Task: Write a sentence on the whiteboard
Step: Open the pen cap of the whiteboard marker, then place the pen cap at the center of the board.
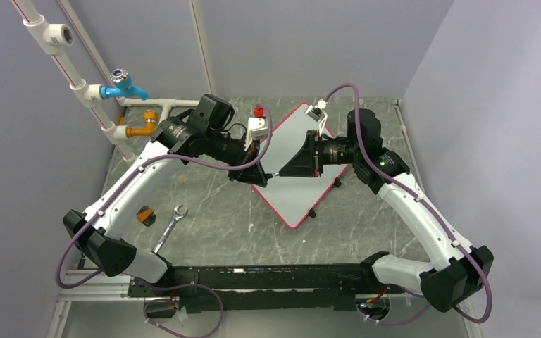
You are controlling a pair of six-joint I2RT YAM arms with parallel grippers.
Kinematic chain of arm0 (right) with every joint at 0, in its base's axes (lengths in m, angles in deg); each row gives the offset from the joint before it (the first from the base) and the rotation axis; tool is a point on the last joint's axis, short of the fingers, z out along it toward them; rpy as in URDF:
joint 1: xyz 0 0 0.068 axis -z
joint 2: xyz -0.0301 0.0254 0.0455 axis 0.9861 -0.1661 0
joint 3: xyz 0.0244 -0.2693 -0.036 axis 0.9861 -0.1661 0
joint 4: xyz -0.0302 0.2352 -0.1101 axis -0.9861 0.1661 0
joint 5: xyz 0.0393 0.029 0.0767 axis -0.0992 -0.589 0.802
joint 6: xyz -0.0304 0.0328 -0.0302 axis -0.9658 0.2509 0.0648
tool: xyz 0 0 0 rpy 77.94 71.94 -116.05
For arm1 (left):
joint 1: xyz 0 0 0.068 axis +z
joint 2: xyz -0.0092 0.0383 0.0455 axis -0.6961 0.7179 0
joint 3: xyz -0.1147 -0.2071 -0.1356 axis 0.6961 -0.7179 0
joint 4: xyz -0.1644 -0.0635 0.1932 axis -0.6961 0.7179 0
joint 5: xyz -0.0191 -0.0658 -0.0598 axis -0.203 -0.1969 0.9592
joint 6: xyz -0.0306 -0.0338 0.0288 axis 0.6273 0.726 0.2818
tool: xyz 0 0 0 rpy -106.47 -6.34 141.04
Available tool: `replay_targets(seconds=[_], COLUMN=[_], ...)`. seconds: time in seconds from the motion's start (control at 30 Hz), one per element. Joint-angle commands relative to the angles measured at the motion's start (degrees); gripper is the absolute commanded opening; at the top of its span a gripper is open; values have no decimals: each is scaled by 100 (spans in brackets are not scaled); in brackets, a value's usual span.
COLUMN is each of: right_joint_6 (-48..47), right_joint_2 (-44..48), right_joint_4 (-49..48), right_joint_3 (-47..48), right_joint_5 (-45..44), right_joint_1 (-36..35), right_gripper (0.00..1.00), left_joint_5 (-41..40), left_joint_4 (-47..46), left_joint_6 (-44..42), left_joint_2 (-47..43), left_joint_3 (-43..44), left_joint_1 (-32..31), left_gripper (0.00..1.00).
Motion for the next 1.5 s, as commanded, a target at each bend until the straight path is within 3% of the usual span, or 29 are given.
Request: replay_targets(seconds=[0.0, 1.0, 1.3, 1.47], right_joint_6=[31, -91, 94, -39], right_joint_2=[123, 656, 878, 919], right_joint_4=[-243, -4, -174, 74], right_joint_3=[-27, -349, -446, -402], right_joint_5=[111, 78, 473, 191], right_joint_1=[-59, 427, 820, 942], right_gripper=[0, 0, 0, 0], left_joint_5=[-295, -1169, -1707, -2182], left_joint_4=[-239, -499, -590, -713], left_joint_6=[-15, 184, 319, 596], left_joint_2=[-43, -952, -1247, -1445], left_joint_3=[121, -806, -1071, -1328], left_joint_1=[-15, 193, 203, 202], left_gripper=[0, 0, 0, 0])
